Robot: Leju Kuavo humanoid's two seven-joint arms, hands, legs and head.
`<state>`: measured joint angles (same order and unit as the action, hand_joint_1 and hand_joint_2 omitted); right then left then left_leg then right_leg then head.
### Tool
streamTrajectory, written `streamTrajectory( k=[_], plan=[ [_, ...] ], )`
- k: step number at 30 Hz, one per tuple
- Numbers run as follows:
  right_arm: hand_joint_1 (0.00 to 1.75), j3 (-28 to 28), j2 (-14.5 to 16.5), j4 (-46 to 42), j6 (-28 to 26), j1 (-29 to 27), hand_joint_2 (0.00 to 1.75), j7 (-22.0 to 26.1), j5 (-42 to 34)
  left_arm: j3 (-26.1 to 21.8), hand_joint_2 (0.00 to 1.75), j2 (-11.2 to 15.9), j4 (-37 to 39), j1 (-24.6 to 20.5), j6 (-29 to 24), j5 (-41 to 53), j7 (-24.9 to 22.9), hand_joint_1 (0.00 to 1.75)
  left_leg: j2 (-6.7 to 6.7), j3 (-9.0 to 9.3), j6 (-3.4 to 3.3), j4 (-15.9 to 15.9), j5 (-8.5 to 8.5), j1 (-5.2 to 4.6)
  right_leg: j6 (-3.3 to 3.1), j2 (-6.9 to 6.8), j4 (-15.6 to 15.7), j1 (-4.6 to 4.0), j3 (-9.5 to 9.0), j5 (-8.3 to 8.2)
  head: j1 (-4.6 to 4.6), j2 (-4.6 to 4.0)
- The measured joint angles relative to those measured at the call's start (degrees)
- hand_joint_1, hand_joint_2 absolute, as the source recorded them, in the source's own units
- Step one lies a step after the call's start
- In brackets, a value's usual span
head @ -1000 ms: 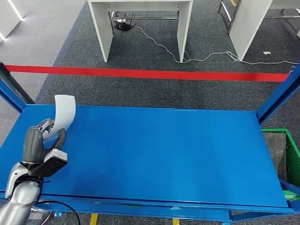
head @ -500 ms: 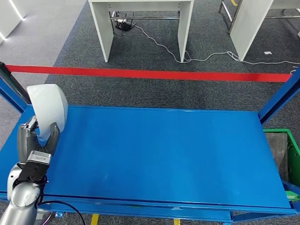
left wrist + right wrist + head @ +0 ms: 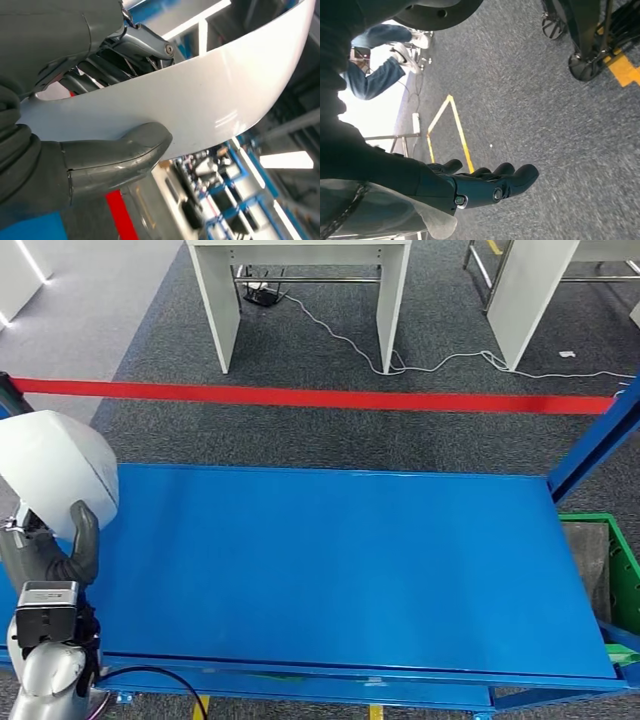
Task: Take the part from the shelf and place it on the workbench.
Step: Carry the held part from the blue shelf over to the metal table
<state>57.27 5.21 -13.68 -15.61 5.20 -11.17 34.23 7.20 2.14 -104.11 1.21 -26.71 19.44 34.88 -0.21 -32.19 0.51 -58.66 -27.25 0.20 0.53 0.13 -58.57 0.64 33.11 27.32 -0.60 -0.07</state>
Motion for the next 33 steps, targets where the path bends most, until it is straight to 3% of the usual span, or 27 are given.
streamTrajectory(
  k=[2, 3, 4, 6, 7, 8, 9, 10, 12, 14, 17, 18, 20, 22, 23, 24, 25, 26, 28, 29, 32, 33],
  plan=[
    [0.0, 0.0, 0.0, 0.0, -0.2, 0.0, 1.75, 0.0, 0.1, -0.1, 1.75, -0.6, -0.7, 0.6, -1.4, 0.0, 0.3, 1.75, 0.09, -0.27, -0.82, 0.3, 0.51, 0.1, 0.62, -0.05, -0.2, 0.09, 0.35, 0.34, 0.03, 0.0],
    [0.0, 0.0, 0.0, 0.0, -0.2, -0.1, 1.75, 0.0, 0.1, -0.2, 1.75, -0.9, -1.0, 0.7, -1.9, 0.1, 0.4, 1.75, 0.17, -0.43, -1.3, 0.5, 0.84, 0.19, 0.87, -0.06, -1.1, 0.11, 0.78, 1.43, 0.08, 0.0],
    [0.0, 0.1, 0.0, 0.0, -0.2, -0.1, 1.75, 0.0, 0.1, -0.3, 1.75, -1.1, -1.3, 0.8, -2.4, 0.2, 0.5, 1.75, 0.25, -0.7, -1.79, 0.7, 1.21, 0.28, 1.06, -0.06, -3.2, 0.13, 1.65, 3.29, 0.14, 0.0],
    [0.0, 0.2, 0.1, 0.0, -0.2, -0.1, 1.75, 0.0, 0.2, -0.4, 1.75, -1.4, -1.6, 1.0, -3.3, 0.4, 0.7, 1.75, 0.33, -1.6, -2.32, 0.7, 1.88, 0.17, 1.32, -0.06, -10.3, 0.15, 4.17, 7.96, 0.2, 0.0],
    [0.0, 0.3, 0.1, 0.0, -0.2, -0.1, 1.75, 0.0, 0.3, -0.4, 1.75, -1.5, -1.6, 1.2, -3.7, 0.5, 0.7, 1.75, 0.34, -2.15, -2.41, 0.6, 2.25, 0.09, 1.42, -0.06, -13.6, 0.16, 5.18, 9.56, 0.2, 0.0],
    [0.0, 0.3, 0.1, 0.0, -0.2, -0.1, 1.75, 0.0, 0.3, -0.4, 1.75, -1.7, -1.7, 1.4, -4.0, 0.5, 0.8, 1.75, 0.34, -2.69, -2.41, 0.6, 2.66, 0.01, 1.46, -0.06, -15.3, 0.15, 5.36, 10.12, 0.19, 0.0],
    [0.0, 0.3, 0.1, 0.0, -0.2, -0.1, 1.75, 0.0, 0.4, -0.5, 1.75, -1.7, -1.7, 1.7, -4.3, 0.5, 0.9, 1.75, 0.34, -3.18, -2.34, 0.6, 3.04, -0.04, 1.43, -0.06, -15.0, 0.14, 4.52, 9.59, 0.2, 0.0],
    [0.0, 0.3, 0.1, 0.0, -0.2, 0.0, 1.75, 0.0, 0.5, -0.6, 1.75, -1.7, -1.9, 1.9, -4.6, 0.6, 0.9, 1.75, 0.33, -3.63, -2.22, 0.6, 3.41, -0.06, 1.34, -0.07, -12.5, 0.13, 2.62, 8.24, 0.2, 0.0],
    [0.0, 0.3, 0.1, 0.0, -0.2, 0.2, 1.75, 0.0, 0.6, -1.0, 1.75, -1.7, -2.3, 2.2, -5.1, 0.5, 1.0, 1.75, 0.31, -4.43, -1.76, 0.4, 4.13, -0.14, 1.01, -0.11, -4.4, 0.06, -2.96, 5.75, 0.2, 0.0],
    [0.0, 0.3, 0.1, 0.0, -0.2, 0.4, 1.75, 0.0, 0.7, -1.5, 1.75, -1.7, -2.8, 2.3, -5.5, 0.4, 1.1, 1.75, 0.36, -4.88, -1.11, 0.2, 4.91, -0.28, 0.7, -0.06, 0.7, -0.06, -6.0, 4.95, 0.16, 0.0],
    [0.0, 0.4, 0.2, 0.1, -0.3, 0.3, 1.75, 0.2, 0.8, -1.9, 1.75, -1.7, -3.4, 2.6, -5.9, 0.0, 1.3, 1.75, 0.33, -5.15, -0.1, 0.3, 5.63, -0.26, -0.1, -0.11, 1.3, -0.05, -5.06, 4.27, 0.22, 0.0],
    [0.0, 0.4, 0.3, 0.1, -0.3, 0.3, 1.75, 0.2, 0.8, -2.1, 1.75, -1.7, -3.5, 2.8, -6.0, -0.1, 1.3, 1.75, 0.28, -5.48, 0.24, -0.3, 4.53, -0.21, -0.59, -0.25, 1.3, 0.03, -4.62, 3.75, 0.13, 0.0],
    [0.0, 0.4, 0.4, 0.1, -0.4, 0.4, 1.75, 0.3, 0.8, -2.4, 1.75, -1.7, -3.7, 3.0, -6.2, -0.2, 1.3, 1.75, 0.2, -6.79, 0.88, -4.8, -0.55, -0.01, -1.35, -0.55, 1.4, 0.17, -3.6, 2.57, -0.02, 0.0],
    [0.0, 0.4, 0.5, 0.1, -0.4, 0.4, 1.75, 0.3, 0.8, -2.7, 1.75, -1.7, -3.8, 3.1, -6.2, -0.3, 1.3, 1.75, 0.21, -8.11, 1.34, -12.2, -5.73, 0.13, -1.53, -0.66, 1.3, 0.11, -2.51, 1.41, -0.1, 0.0],
    [0.0, 0.4, 0.5, 0.1, -0.4, 0.3, 1.75, 0.3, 0.8, -2.8, 1.75, -1.7, -3.8, 3.2, -6.3, -0.3, 1.3, 1.75, 0.21, -8.12, 1.45, -14.8, -6.67, 0.17, -1.51, -0.68, 1.2, 0.08, -1.89, 0.83, -0.09, 0.0],
    [0.0, 0.4, 0.5, 0.1, -0.4, 0.3, 1.75, 0.3, 0.8, -2.8, 1.75, -1.7, -3.8, 3.2, -6.3, -0.3, 1.3, 1.75, 0.21, -7.26, 1.46, -15.5, -6.47, 0.18, -1.46, -0.69, 1.1, 0.06, -1.12, 0.3, -0.1, 0.0],
    [0.0, 0.4, 0.5, 0.1, -0.4, 0.3, 1.75, 0.3, 0.8, -2.9, 1.75, -1.7, -3.8, 3.3, -6.3, -0.3, 1.3, 1.75, 0.21, -5.33, 1.38, -13.8, -5.36, 0.19, -1.38, -0.69, 0.9, 0.05, -0.41, -0.16, -0.1, 0.0],
    [0.0, 0.4, 0.5, 0.1, -0.4, 0.3, 1.75, 0.3, 0.8, -2.9, 1.75, -1.7, -3.9, 3.3, -6.3, -0.3, 1.3, 1.75, 0.19, -2.44, 1.19, -10.0, -3.99, 0.18, -1.27, -0.68, 0.8, 0.05, 0.17, -0.55, -0.11, 0.0],
    [0.0, 0.5, 0.5, 0.1, -0.4, 0.3, 1.75, 0.3, 0.9, -3.0, 1.75, -1.7, -4.0, 3.2, -6.3, -0.3, 1.3, 1.75, 0.08, 3.11, 0.62, -1.6, -2.69, 0.04, -0.82, -0.58, 0.6, -0.07, 0.94, -1.27, -0.07, 0.0],
    [0.0, 0.5, 0.5, 0.1, -0.4, 0.4, 1.75, 0.3, 0.9, -3.1, 1.75, -1.8, -4.1, 3.2, -6.4, -0.4, 1.3, 1.75, 0.02, 4.54, 0.31, 0.9, -2.56, -0.07, -0.51, -0.52, 0.6, -0.11, 1.12, -1.65, -0.07, 0.0],
    [0.0, 0.5, 0.5, 0.1, -0.5, 0.3, 1.75, 0.4, 0.9, -3.3, 1.75, -1.8, -4.3, 3.3, -6.6, -0.7, 1.4, 1.75, 0.09, 4.36, -0.74, 2.2, -1.78, -0.27, 0.59, -0.43, 0.8, -0.02, 1.47, -2.59, -0.23, 0.0],
    [0.0, 0.5, 0.5, 0.1, -0.5, 0.3, 1.75, 0.4, 1.0, -3.3, 1.75, -1.8, -4.4, 3.3, -6.7, -0.8, 1.4, 1.75, 0.19, 3.94, -1.23, 2.4, -1.19, -0.2, 0.89, -0.39, 0.3, 0.02, 1.92, -1.83, -0.23, 0.0]
  ],
)
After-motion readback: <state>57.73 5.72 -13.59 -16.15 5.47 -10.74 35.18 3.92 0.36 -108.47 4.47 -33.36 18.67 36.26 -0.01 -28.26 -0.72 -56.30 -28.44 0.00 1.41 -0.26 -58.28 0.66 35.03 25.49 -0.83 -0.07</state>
